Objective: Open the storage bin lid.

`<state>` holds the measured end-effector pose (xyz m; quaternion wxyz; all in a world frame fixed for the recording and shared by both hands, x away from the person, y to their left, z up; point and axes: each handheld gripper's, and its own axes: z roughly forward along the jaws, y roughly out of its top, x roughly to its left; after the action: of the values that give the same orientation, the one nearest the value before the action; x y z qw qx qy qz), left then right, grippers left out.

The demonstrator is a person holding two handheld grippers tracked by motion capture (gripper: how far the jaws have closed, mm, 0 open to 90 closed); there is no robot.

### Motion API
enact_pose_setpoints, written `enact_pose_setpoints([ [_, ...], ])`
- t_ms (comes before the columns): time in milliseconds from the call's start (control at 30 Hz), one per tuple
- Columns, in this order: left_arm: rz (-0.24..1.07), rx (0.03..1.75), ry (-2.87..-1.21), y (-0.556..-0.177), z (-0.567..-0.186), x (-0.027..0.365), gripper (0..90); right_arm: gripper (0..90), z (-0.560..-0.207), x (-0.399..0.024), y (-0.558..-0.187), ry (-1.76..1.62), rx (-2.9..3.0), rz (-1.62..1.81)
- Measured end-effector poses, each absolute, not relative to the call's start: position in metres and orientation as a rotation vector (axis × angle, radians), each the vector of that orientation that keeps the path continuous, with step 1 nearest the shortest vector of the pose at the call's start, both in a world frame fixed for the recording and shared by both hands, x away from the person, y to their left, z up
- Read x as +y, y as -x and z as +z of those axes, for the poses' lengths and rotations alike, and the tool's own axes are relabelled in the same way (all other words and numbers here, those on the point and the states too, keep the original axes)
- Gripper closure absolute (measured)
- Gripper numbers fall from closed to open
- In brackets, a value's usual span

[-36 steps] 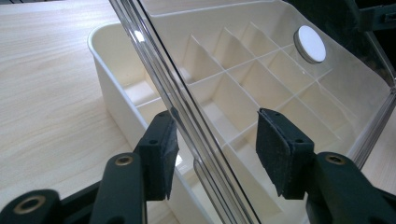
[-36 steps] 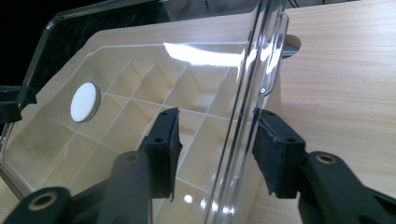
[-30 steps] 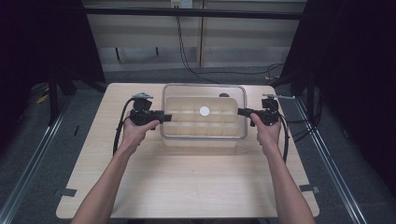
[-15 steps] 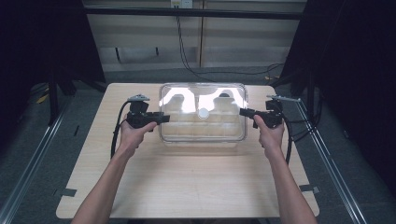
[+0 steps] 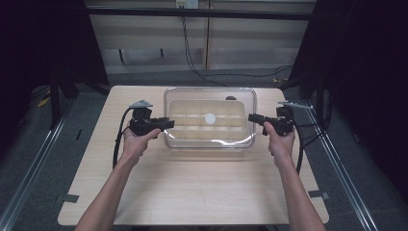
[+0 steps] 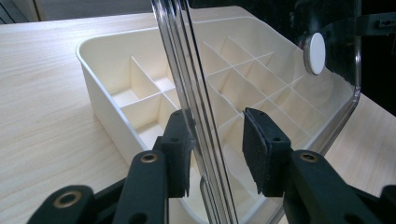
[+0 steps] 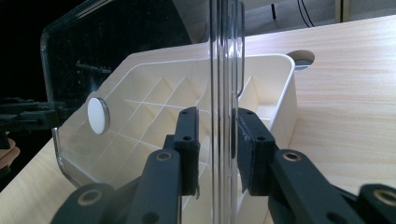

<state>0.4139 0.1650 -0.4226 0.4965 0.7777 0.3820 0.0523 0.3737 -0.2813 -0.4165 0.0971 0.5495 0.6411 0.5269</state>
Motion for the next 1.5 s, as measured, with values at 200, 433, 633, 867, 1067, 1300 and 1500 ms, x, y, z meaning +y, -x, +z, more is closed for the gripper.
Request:
enact_pose_setpoints([
  [200,0.132,0.915,-1.885,-0.409,-0.424,0.166,65.1,71.9,-0.419,-0.282,-0.368,-1.624,1.887,1.574],
  [433,0.126,0.907,-1.881,-0.405,-0.427,0.166,66.2,71.9,-0.420,-0.283,-0.364,-1.614,1.891,1.570],
  [633,0.128,0.903,-1.873,-0.402,-0.428,0.166,67.2,71.8,-0.421,-0.283,-0.361,-1.609,1.883,1.575],
  [867,0.125,0.892,-1.868,-0.398,-0.428,0.167,68.1,71.7,-0.424,-0.285,-0.357,-1.612,1.877,1.587],
  [1067,0.117,0.895,-1.863,-0.394,-0.428,0.168,68.5,71.6,-0.423,-0.285,-0.354,-1.603,1.882,1.584],
  [1300,0.133,0.886,-1.872,-0.386,-0.427,0.170,68.7,72.2,-0.421,-0.284,-0.347,-1.585,1.891,1.606],
  [1500,0.128,0.898,-1.858,-0.383,-0.427,0.173,68.7,72.6,-0.418,-0.281,-0.341,-1.558,1.896,1.608],
])
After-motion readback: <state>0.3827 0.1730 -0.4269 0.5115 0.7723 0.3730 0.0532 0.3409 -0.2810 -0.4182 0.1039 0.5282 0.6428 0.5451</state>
